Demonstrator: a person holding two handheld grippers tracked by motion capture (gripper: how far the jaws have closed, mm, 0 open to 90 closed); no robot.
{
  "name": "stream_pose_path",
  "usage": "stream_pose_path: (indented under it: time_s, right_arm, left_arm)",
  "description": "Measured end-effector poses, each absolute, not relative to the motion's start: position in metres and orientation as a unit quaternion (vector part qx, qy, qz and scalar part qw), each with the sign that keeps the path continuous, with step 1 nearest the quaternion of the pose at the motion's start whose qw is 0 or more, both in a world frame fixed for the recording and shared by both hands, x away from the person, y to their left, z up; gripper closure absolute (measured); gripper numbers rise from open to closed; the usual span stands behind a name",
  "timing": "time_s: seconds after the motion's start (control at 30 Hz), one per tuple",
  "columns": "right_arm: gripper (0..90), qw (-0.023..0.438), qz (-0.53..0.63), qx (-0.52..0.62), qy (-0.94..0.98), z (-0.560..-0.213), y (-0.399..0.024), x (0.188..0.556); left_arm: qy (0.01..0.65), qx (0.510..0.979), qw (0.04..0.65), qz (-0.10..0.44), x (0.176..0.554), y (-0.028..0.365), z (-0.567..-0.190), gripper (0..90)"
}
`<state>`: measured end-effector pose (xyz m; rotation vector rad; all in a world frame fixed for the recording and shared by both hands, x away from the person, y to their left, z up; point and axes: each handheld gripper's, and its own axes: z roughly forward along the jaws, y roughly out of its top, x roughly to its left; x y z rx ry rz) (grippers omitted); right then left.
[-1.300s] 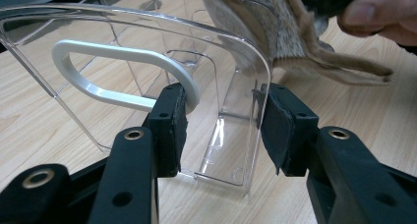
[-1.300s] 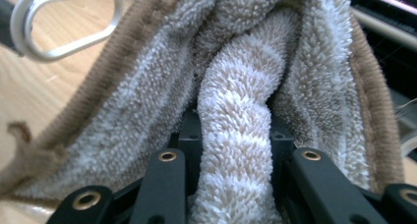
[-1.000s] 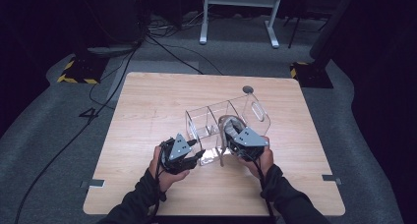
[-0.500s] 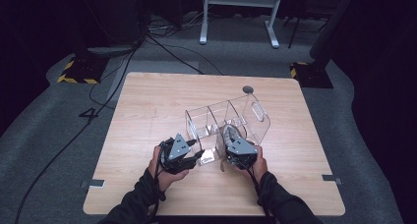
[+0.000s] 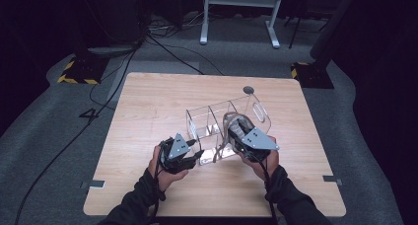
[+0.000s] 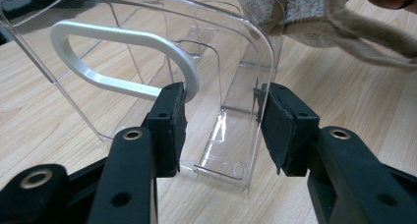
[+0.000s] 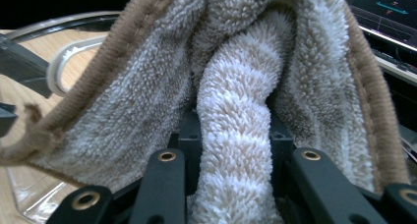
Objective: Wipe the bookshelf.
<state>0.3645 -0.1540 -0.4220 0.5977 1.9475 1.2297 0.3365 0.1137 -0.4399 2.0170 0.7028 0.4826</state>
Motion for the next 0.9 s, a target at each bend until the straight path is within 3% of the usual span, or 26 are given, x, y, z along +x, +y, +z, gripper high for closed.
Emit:
stream_pose_path:
  time_s: [0.67, 0.77, 0.8, 0.87, 0.9]
  right_arm:
    - [70.6, 0.297, 0.398, 0.237, 0.835, -0.488, -0.137, 0.379]
    - [70.8, 0.285, 0.388, 0.246, 0.841, -0.494, -0.135, 0.379]
    - [70.7, 0.284, 0.388, 0.248, 0.841, -0.494, -0.136, 0.379]
    - [70.8, 0.281, 0.39, 0.248, 0.841, -0.493, -0.136, 0.379]
    - [70.7, 0.282, 0.389, 0.25, 0.841, -0.493, -0.136, 0.378]
  left_arm:
    - [0.29, 0.819, 0.458, 0.185, 0.341, 0.122, -0.442, 54.5]
    - [0.27, 0.846, 0.418, 0.193, 0.339, 0.119, -0.448, 79.8]
    - [0.254, 0.865, 0.379, 0.207, 0.336, 0.114, -0.463, 81.9]
    - [0.261, 0.858, 0.394, 0.201, 0.336, 0.114, -0.464, 76.6]
    - [0.268, 0.849, 0.413, 0.193, 0.336, 0.116, -0.459, 66.6]
